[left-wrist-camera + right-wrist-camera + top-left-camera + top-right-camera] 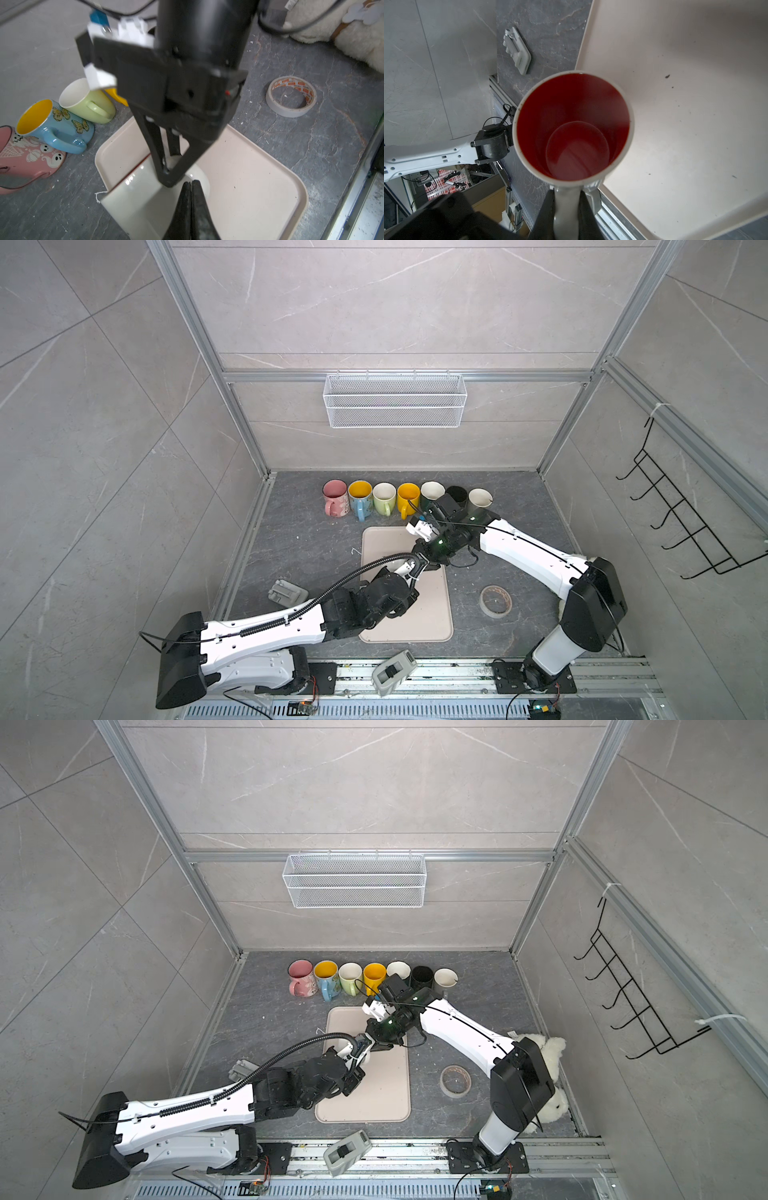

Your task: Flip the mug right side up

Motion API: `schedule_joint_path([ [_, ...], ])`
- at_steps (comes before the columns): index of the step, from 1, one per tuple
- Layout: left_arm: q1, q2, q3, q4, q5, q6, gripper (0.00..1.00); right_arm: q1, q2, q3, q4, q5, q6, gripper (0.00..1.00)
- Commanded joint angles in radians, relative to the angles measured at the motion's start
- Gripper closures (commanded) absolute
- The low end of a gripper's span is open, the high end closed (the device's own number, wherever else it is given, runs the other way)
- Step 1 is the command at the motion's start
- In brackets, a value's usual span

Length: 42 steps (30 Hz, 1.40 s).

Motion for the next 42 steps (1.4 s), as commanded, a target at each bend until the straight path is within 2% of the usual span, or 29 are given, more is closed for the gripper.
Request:
schedule_joint_path([
  [1,-0.005,-0.027,0.035,0.054,-0.050,0.034,1.00,0.008,-0.019,0.006,-0.002,-0.045,0.000,1.00],
  [11,-0.004,-0.064,0.028,0.019,-0.080,0.004,1.00,0.009,-0.039,-0.014,0.032,-0.010,0.022,1.00],
  [25,-0.003,-0.252,-0.050,0.010,-0.172,-0.128,1.00,0.009,-0.089,-0.007,0.098,0.104,0.033,1.00],
  [34,0.017,-0.351,-0.028,-0.105,-0.249,-0.299,1.00,0.023,-0.032,0.054,0.200,0.189,-0.006,1.00],
  [38,0.059,-0.391,0.003,-0.197,-0.229,-0.390,1.00,0.032,0.008,0.106,0.245,0.226,-0.033,1.00],
  [42,0.152,-0.410,0.020,-0.267,-0.124,-0.482,1.00,0.050,0.067,0.168,0.284,0.262,-0.063,1.00],
])
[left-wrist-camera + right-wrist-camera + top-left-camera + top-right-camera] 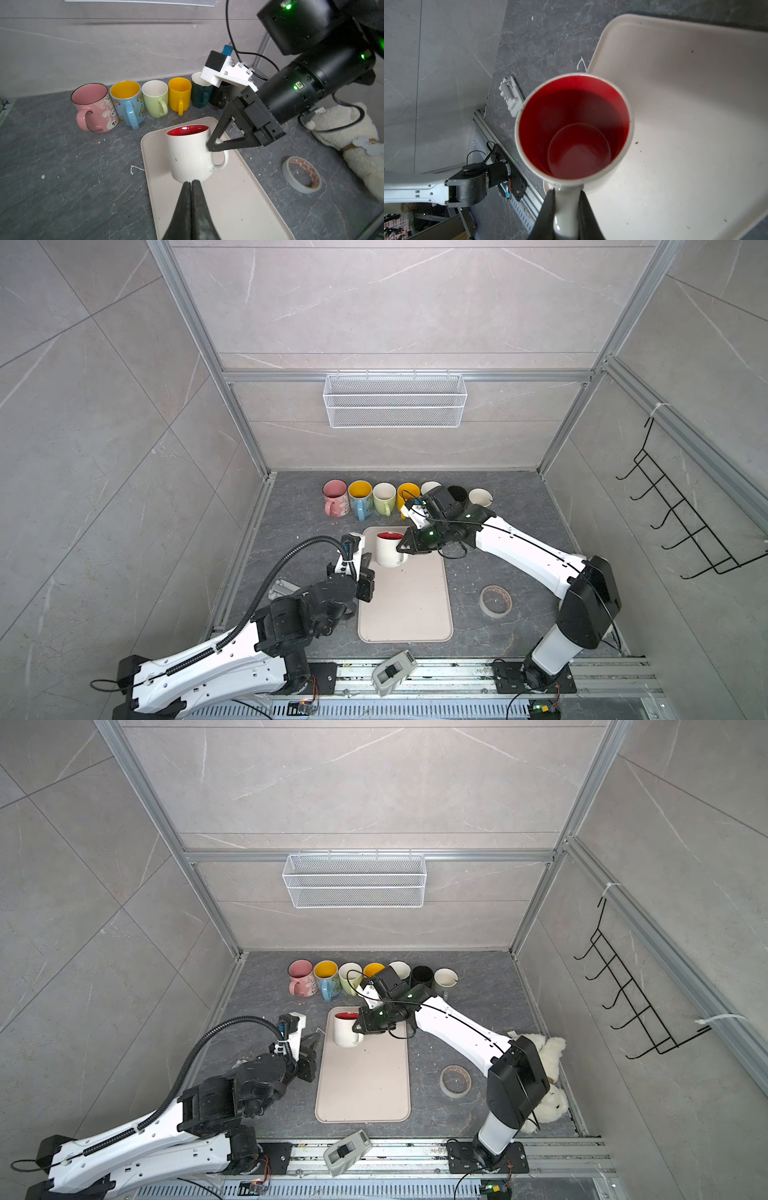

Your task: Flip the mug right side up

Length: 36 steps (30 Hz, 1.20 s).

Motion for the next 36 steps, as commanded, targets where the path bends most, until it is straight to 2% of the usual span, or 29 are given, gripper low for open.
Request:
schedule_joint_path([
  [1,0.074,-0.013,0.053,-0.083,0.088,-0.128,1.00,0.019,0.039,0.080,0.114,0.029,-0.053,1.00],
  [5,0.201,0.002,0.068,-0.140,0.223,-0.197,1.00,0.039,0.109,0.132,0.171,0.040,-0.067,1.00],
  [11,0.426,0.027,0.071,-0.152,0.494,-0.270,1.00,0.086,0.234,0.247,0.226,0.060,-0.090,1.00],
  [15,0.532,0.022,0.062,-0.119,0.619,-0.283,1.00,0.117,0.311,0.323,0.233,0.078,-0.126,1.00],
  [22,0.737,0.074,0.039,-0.011,0.921,-0.334,1.00,0.147,0.415,0.424,0.234,0.096,-0.177,1.00],
  [28,0.819,0.117,0.024,0.040,1.047,-0.368,1.00,0.166,0.471,0.467,0.246,0.130,-0.223,1.00],
  [36,0.856,0.118,0.019,0.055,1.075,-0.371,1.00,0.179,0.552,0.528,0.273,0.152,-0.254,1.00],
])
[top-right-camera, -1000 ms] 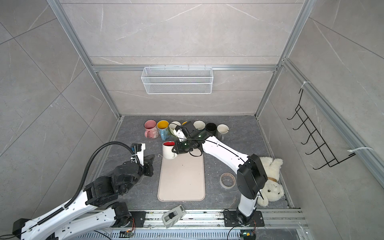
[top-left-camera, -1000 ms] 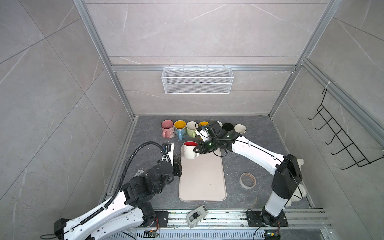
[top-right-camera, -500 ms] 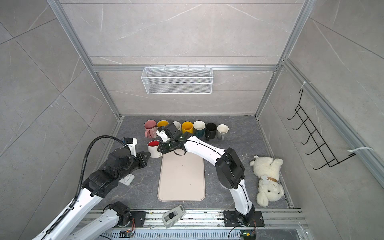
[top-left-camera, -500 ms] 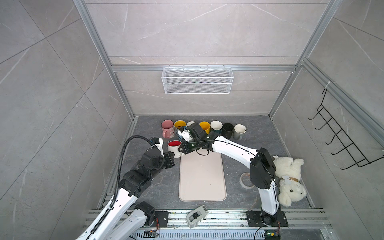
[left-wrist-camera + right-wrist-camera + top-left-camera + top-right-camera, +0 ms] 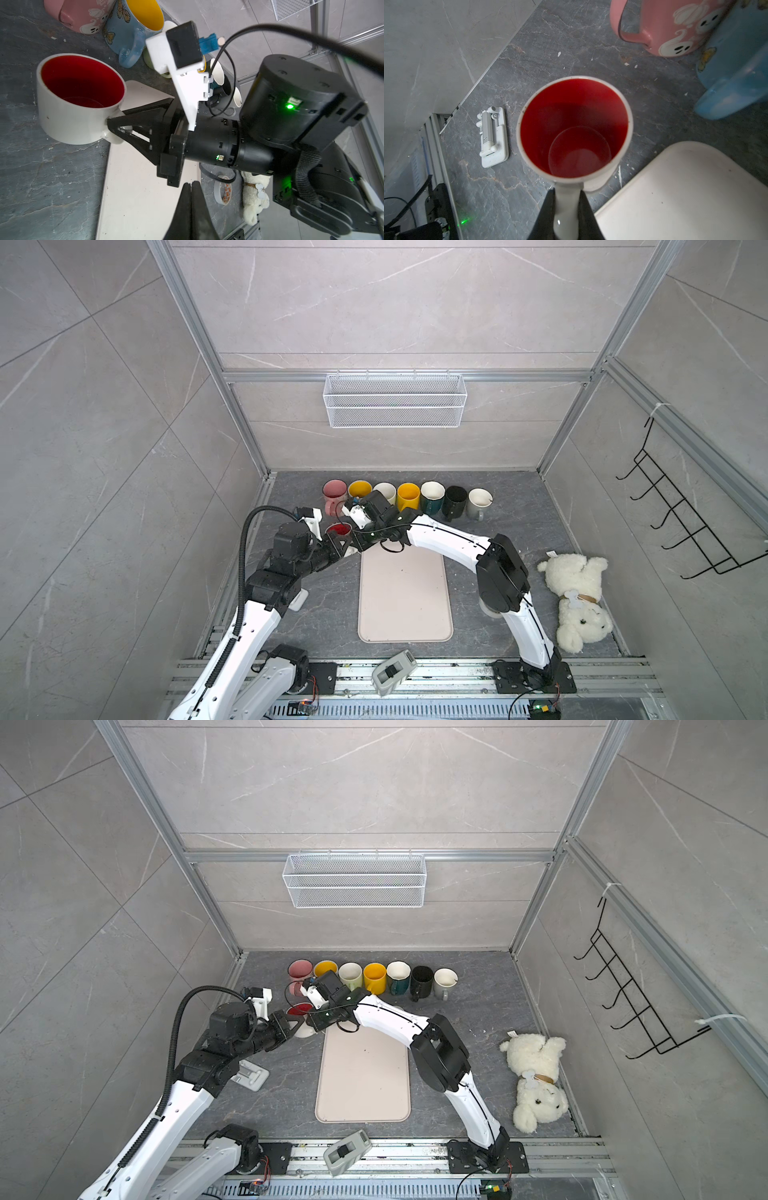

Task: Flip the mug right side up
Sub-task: 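Lower the white mug upright near the pink mug with the right gripper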

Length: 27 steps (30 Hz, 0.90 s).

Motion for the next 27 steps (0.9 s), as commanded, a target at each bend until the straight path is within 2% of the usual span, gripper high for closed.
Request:
schedule_joint_path([
  [1,0.010,-0.009,-0.003,0.049,0.051,-0.013,1.00,0.015,0.023,0.070,0.081,0.016,-0.045,1.00],
  [14,0.032,-0.001,-0.009,0.060,0.063,-0.005,1.00,0.035,0.094,0.127,0.061,0.112,-0.096,1.00],
  [27,0.041,-0.021,-0.032,0.079,0.062,-0.009,0.99,0.041,0.099,0.077,0.070,0.138,-0.063,1.00],
])
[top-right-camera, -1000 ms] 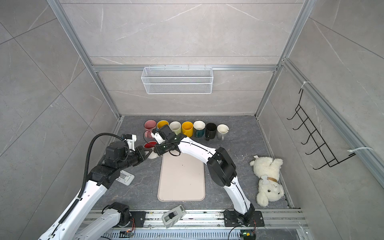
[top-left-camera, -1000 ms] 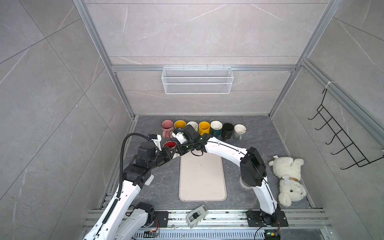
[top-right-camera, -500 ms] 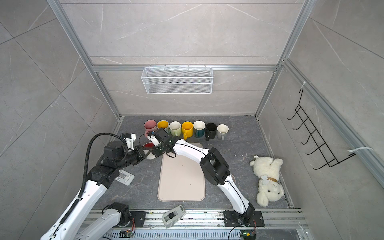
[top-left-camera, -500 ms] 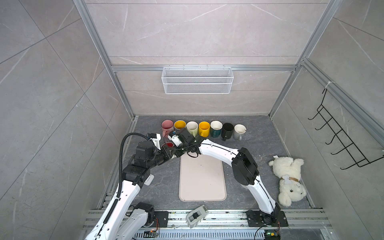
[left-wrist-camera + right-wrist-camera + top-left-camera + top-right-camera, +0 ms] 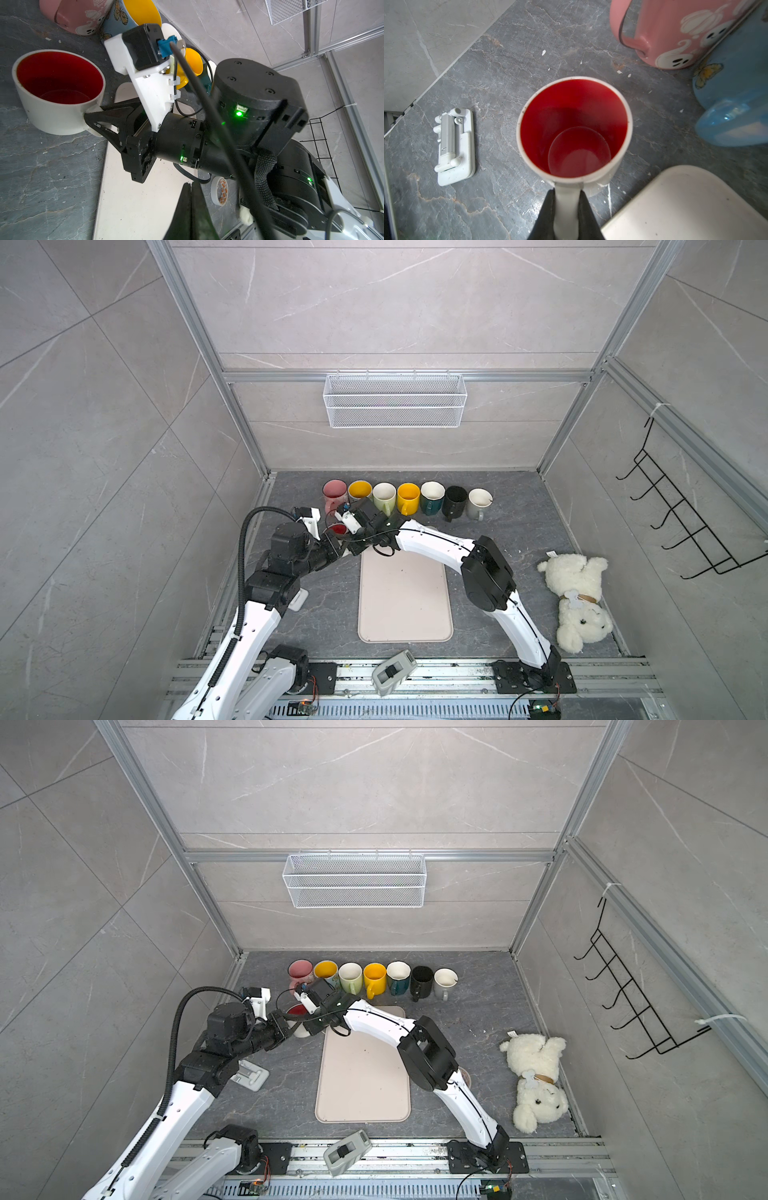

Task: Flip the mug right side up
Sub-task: 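Lower the white mug upright near the pink mug with the right gripper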

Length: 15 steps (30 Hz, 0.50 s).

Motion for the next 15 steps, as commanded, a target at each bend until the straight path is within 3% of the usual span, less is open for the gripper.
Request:
schedule_joint_path([
  [1,0.005,-0.021,-0.010,0.049,0.029,-0.010,0.99,0.010,0.007,0.001,0.058,0.012,0.006,1.00],
  [15,0.006,-0.056,-0.028,0.054,0.013,-0.009,0.99,0.017,-0.015,-0.066,0.079,0.003,0.046,0.87],
])
